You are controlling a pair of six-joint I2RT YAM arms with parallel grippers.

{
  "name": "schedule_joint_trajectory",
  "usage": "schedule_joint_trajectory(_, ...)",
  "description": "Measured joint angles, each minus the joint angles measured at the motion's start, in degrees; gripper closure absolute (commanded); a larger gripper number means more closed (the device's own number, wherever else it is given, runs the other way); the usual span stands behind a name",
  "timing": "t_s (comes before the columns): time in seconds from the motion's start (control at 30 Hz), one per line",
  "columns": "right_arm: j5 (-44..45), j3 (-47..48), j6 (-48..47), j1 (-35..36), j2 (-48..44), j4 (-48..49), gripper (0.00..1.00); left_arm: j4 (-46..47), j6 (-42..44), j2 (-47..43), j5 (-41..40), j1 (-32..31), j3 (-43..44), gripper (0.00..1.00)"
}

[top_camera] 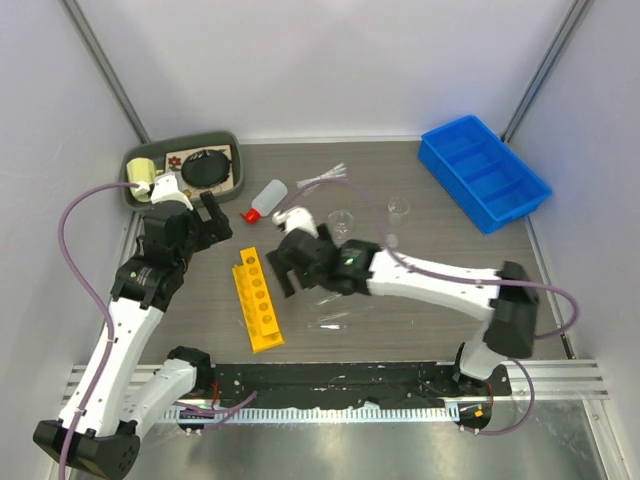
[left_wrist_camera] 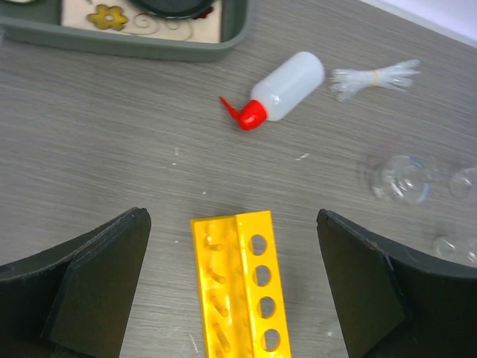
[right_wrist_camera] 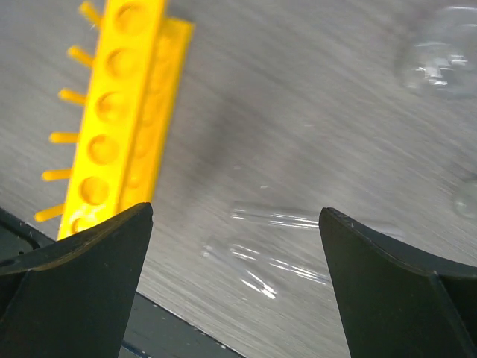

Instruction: Organize the chemistry lab equipment

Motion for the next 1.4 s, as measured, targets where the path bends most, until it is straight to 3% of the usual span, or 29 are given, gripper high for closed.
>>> schedule_joint_trajectory(0.13, 1.5, 5.3, 0.8, 7.4, 10.8, 0.2, 0.0, -2.1, -0.6, 2.0, -4.6, 0.0, 0.5, 0.0)
schedule_joint_trajectory(0.27, 2.1, 6.1, 2.1, 9.5, 15.4, 0.6, 0.0, -3.1, -0.7, 2.3, -7.0, 0.0, 0.6, 0.0)
schedule_joint_trajectory(0.9, 1.9, 12.7, 6.0, 10.8, 22.5, 3.5, 0.01, -3.1, -1.6, 0.8, -8.0, 0.0, 0.6, 0.0)
schedule_joint_trajectory(1.27, 3.2, 13.3, 7.0, 10.8, 23.8, 3.3, 0.14, -3.1, -1.6, 0.6, -7.9, 0.0, 0.6, 0.0)
schedule_joint_trajectory(1.4, 4.0, 13.5, 7.1, 10.8, 25.3, 3.0, 0.14, -3.1, -1.6, 0.6, -7.9, 0.0, 0.6, 0.0)
